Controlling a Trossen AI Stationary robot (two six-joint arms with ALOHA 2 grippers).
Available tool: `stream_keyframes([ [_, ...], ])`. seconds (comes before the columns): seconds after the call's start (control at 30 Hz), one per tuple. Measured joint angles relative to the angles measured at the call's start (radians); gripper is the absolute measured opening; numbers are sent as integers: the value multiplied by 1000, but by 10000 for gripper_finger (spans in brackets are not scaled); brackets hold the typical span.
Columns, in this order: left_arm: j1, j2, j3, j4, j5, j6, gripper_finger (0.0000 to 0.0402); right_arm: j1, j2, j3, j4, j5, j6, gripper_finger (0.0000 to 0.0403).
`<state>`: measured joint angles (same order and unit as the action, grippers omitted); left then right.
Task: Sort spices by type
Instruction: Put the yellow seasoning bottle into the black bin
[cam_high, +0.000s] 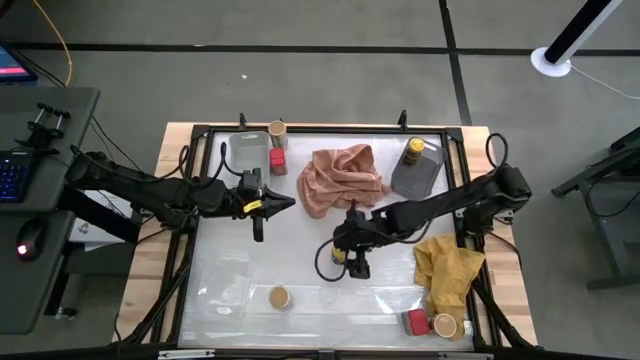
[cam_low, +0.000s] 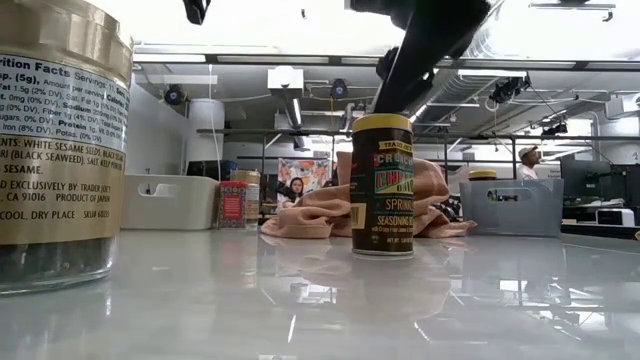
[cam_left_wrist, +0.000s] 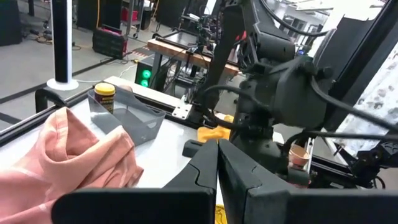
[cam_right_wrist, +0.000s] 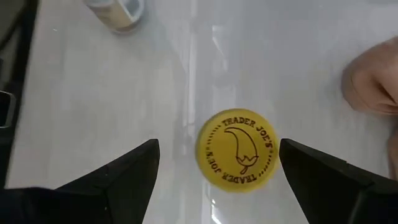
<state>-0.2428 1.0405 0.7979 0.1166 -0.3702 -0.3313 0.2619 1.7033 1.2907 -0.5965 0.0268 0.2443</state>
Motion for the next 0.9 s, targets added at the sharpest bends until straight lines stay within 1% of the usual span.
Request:
stream_keyframes([
  [0.07,0,0,0,-2,0,0,0,0,8,0,1,23,0,327],
  [0.37,0,0,0,-24,0,1,0,-2,31,-2,19,44,9,327],
  [0.63,-2,0,0,-25,11,1,0,-4,110,-3,26,33,20,327],
  [0.9,-2,0,0,-27,11,1,0,-7,119,-3,44,34,50,327],
])
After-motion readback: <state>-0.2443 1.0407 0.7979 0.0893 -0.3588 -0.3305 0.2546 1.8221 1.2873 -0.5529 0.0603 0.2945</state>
